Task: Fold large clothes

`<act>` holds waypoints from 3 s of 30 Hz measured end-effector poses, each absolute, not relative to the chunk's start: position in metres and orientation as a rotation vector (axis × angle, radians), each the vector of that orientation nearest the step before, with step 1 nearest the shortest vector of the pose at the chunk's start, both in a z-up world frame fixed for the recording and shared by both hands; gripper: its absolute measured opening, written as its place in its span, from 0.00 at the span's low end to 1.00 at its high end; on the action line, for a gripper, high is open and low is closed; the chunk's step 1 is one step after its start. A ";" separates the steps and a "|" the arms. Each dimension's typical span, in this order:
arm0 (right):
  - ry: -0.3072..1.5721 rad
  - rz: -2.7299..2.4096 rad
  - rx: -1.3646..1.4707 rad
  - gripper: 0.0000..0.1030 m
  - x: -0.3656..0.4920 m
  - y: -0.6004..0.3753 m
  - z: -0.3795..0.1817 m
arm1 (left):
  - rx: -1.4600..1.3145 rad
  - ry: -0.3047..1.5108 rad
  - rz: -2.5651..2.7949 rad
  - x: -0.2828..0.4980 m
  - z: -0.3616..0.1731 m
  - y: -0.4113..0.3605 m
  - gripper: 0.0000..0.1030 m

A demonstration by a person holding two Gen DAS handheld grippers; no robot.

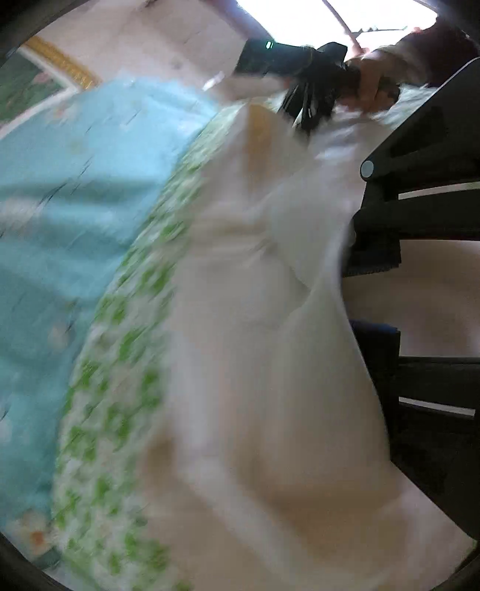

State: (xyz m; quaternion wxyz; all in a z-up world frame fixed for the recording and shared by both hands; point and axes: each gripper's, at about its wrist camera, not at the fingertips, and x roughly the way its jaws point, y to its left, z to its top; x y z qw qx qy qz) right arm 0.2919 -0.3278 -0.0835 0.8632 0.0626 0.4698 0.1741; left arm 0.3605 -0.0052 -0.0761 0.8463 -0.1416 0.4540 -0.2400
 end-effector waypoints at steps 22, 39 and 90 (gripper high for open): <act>0.887 0.266 0.640 0.39 0.226 -0.384 -0.084 | -0.626 0.824 -0.354 0.215 -0.053 0.085 0.55; 0.954 0.440 0.613 0.20 0.211 -0.276 -0.078 | -0.864 0.838 -0.193 0.176 -0.108 0.118 0.66; 0.965 0.531 0.892 0.07 0.306 -0.390 -0.101 | -0.036 0.756 -0.675 0.201 -0.032 -0.193 0.06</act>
